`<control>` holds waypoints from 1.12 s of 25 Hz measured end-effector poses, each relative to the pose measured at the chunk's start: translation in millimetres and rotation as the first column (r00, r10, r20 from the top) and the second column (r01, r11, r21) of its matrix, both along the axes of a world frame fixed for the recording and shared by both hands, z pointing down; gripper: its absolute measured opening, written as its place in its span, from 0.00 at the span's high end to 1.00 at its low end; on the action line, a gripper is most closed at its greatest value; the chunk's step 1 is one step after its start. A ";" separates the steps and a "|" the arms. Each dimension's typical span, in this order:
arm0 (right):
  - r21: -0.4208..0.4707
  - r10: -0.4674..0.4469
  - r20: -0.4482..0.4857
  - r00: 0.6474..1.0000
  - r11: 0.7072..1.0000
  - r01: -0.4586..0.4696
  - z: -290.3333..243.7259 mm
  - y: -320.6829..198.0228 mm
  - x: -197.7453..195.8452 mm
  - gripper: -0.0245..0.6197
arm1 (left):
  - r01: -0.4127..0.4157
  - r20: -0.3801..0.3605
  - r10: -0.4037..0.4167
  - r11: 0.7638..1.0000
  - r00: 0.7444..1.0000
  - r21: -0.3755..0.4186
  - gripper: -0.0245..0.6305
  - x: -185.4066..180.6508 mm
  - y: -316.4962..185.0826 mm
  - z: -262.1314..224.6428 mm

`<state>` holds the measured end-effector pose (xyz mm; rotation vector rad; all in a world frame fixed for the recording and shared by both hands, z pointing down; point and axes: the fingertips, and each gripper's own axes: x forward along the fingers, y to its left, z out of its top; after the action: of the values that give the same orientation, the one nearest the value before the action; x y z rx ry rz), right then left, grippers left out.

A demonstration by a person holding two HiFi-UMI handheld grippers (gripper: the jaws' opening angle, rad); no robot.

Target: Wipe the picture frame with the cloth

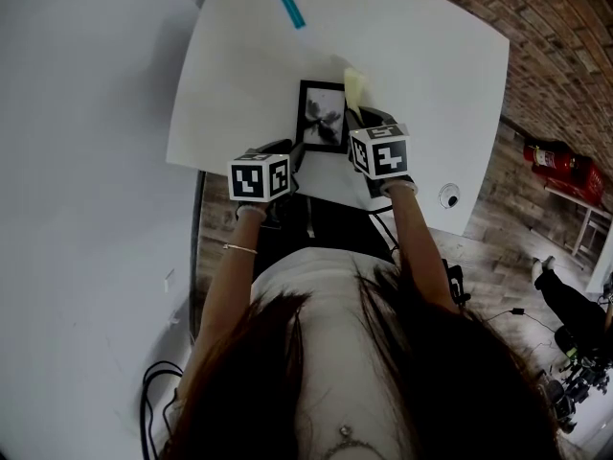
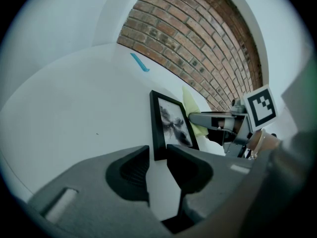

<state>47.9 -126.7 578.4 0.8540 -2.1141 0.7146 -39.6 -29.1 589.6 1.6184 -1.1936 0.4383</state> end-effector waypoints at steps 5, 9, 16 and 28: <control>-0.003 0.006 0.007 1.000 1.000 -0.006 0.0 2.6 0.6 0.91 | -0.001 0.000 0.001 1.000 1.000 0.000 0.79 -0.8 -0.1 -0.1; -0.004 0.009 0.007 1.000 1.000 -0.009 0.1 5.0 2.3 0.91 | 0.000 -0.004 0.000 1.000 1.000 0.001 0.79 0.1 -0.4 -0.5; 0.002 0.016 -0.010 1.000 1.000 -0.016 1.0 8.4 5.1 0.91 | -0.001 -0.002 0.001 1.000 1.000 0.002 0.79 0.1 0.1 -1.1; 0.004 -0.002 -0.027 1.000 1.000 0.002 0.7 18.7 4.0 0.91 | -0.003 -0.005 0.003 1.000 1.000 0.004 0.79 -0.2 0.0 -2.0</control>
<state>51.9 -108.0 579.0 0.8587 -2.0926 0.6945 -39.8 -29.1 587.6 1.6235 -1.1893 0.4335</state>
